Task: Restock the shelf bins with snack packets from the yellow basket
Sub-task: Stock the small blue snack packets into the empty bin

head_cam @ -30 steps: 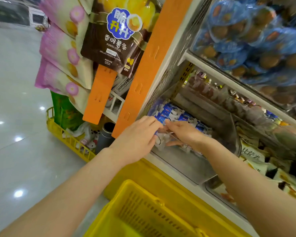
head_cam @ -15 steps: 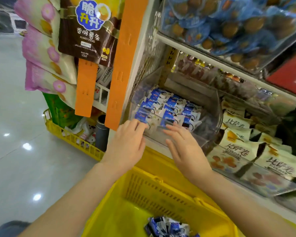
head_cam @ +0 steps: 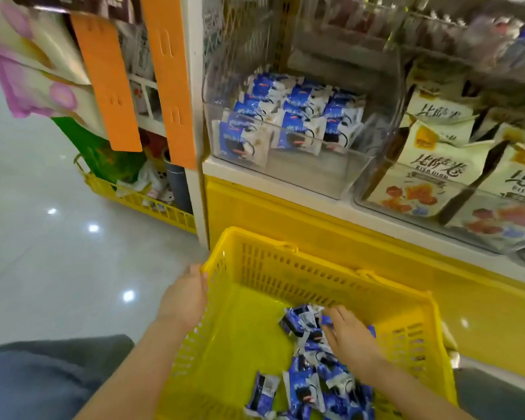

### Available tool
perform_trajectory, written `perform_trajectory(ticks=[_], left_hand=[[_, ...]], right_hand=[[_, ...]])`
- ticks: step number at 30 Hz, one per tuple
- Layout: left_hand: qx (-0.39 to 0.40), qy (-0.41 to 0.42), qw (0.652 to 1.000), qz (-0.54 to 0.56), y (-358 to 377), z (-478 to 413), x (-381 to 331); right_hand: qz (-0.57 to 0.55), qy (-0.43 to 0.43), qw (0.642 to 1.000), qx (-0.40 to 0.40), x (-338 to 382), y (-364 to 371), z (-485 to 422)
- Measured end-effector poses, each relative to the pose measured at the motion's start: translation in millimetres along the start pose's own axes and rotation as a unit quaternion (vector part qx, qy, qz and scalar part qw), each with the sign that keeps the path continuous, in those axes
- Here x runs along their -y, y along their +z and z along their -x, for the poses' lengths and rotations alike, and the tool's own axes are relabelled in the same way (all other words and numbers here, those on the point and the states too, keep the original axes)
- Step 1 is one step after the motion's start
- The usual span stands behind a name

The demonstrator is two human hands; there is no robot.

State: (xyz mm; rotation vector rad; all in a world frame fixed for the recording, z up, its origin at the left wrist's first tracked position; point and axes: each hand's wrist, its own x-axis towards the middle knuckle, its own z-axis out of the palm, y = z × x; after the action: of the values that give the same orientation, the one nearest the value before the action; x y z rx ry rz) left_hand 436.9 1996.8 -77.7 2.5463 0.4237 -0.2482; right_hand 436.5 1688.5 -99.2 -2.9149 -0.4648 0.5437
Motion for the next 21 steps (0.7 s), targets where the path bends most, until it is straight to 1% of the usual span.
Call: perform_trajectory(ticks=[1, 3, 5, 9, 13, 14, 17, 21], left_hand=[[0.01, 0.002, 1.0, 0.017, 3.8, 0.8, 3.3], [0.001, 0.009, 0.999, 0.036, 8.3, 1.4, 6.1], [-0.022, 0.015, 0.999, 0.043, 10.0, 2.1, 5.4], [-0.053, 0.02, 0.997, 0.045, 11.2, 2.5, 3.9], [-0.06, 0.034, 0.996, 0.053, 11.6, 1.7, 5.2], [-0.06, 0.036, 0.996, 0.054, 11.6, 1.2, 5.6], [-0.061, 0.041, 0.996, 0.054, 12.4, 0.0, 6.9], [-0.061, 0.044, 0.996, 0.056, 13.7, -1.0, 8.3]], right_hand=[[-0.011, 0.021, 0.999, 0.044, -6.1, 16.8, 1.0], [-0.039, 0.061, 0.99, 0.121, -17.2, 44.2, 2.0], [-0.058, 0.089, 0.982, 0.157, -25.6, 63.2, 0.6], [-0.059, 0.105, 0.977, 0.173, -30.8, 85.8, -16.0], [-0.055, 0.121, 0.972, 0.195, -29.1, 94.5, -36.5], [-0.047, 0.124, 0.971, 0.2, -29.4, 96.3, -39.9], [0.03, 0.108, 0.973, 0.204, -30.2, 98.2, -44.0], [0.025, 0.105, 0.973, 0.205, -32.4, 99.7, -43.0]])
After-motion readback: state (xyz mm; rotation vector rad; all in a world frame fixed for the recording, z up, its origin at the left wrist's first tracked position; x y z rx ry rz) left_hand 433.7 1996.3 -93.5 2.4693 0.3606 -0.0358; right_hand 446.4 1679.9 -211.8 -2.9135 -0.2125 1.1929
